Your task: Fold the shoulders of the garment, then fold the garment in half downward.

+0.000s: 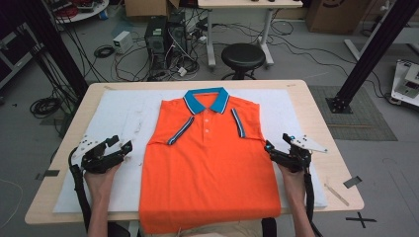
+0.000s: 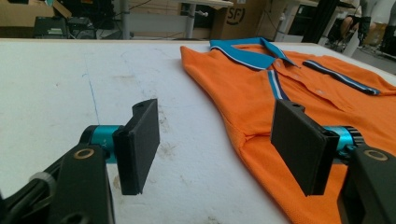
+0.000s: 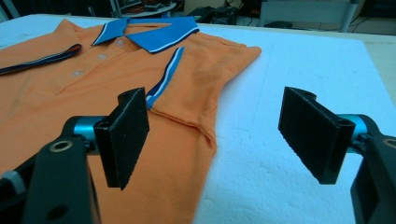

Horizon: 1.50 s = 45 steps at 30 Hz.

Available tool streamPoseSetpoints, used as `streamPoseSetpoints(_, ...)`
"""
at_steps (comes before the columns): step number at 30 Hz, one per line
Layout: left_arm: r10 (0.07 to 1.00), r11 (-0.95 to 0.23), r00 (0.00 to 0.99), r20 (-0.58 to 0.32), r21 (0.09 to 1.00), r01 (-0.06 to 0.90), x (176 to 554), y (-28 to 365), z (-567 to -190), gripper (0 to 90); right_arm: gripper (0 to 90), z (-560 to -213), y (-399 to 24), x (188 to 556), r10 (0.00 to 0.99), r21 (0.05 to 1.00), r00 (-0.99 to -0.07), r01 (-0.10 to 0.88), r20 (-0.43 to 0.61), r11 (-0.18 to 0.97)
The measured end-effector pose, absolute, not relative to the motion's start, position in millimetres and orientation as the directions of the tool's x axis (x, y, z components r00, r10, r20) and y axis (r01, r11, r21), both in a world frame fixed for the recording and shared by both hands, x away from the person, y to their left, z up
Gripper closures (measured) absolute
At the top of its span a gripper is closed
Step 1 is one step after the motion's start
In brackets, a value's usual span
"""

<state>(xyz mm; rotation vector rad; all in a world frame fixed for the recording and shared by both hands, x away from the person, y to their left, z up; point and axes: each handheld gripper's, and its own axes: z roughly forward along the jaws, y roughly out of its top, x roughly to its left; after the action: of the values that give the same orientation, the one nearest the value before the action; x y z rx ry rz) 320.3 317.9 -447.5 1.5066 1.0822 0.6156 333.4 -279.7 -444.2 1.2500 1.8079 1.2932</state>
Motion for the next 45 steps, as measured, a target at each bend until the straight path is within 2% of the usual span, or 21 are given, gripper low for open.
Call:
streamPoseSetpoints(24, 0.885, -0.043, 0.448, -0.126, 0.937, 0.347, 324.6, 308.2, -448.8, 33.1, 25.1, -445.3, -274.6, 334.2, 0.920, 0.917, -0.390, 0.378, 0.035, 0.125)
streamPoseSetpoints(37, 0.894, -0.037, 0.429, -0.128, 0.934, 0.357, 325.9, 305.2, -446.7, 32.1, 25.1, -445.4, -270.4, 337.1, 0.913, 0.897, -0.408, 0.411, 0.024, 0.160)
streamPoseSetpoints(39, 0.879, -0.108, 0.468, -0.088, 0.920, 0.376, 321.1, 297.4, -444.1, 32.2, 25.3, -443.8, -266.8, 337.1, 0.901, 0.886, -0.433, 0.422, 0.014, 0.189)
streamPoseSetpoints(42, 0.866, -0.155, 0.496, -0.060, 0.912, 0.381, 313.7, 291.3, -441.2, 34.7, 25.6, -443.1, -263.6, 330.1, 0.888, 0.870, -0.460, 0.432, -0.013, 0.237)
streamPoseSetpoints(45, 0.830, -0.159, 0.550, -0.091, 0.907, 0.390, 302.2, 287.7, -436.3, 35.8, 25.8, -442.3, -263.4, 323.0, 0.882, 0.857, -0.471, 0.449, -0.015, 0.254)
